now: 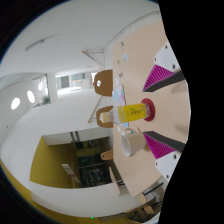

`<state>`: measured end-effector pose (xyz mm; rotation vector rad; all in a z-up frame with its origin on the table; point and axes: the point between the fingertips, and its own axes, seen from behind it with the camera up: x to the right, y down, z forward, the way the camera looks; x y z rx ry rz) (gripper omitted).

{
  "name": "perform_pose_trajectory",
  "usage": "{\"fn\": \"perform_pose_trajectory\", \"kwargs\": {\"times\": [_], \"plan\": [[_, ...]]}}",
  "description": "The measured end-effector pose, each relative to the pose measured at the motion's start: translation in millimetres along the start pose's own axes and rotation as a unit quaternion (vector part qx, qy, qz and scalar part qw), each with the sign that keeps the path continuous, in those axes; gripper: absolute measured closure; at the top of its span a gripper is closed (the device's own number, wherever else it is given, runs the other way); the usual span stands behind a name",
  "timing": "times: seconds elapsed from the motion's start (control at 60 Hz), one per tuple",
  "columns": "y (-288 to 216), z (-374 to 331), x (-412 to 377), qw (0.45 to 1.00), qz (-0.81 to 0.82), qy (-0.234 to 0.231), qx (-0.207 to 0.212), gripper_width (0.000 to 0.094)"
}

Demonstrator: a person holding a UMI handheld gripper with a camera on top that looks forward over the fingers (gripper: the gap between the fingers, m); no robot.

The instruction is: Pour water

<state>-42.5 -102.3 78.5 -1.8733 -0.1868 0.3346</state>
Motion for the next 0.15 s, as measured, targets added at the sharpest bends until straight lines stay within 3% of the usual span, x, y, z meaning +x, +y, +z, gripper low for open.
{"fn": "perform_pose_trajectory", "kwargs": {"times": [0.15], "plan": [[7.7,-9.2,-6.2,0.999,0.041,0.015,-0.006,0.0077]]}}
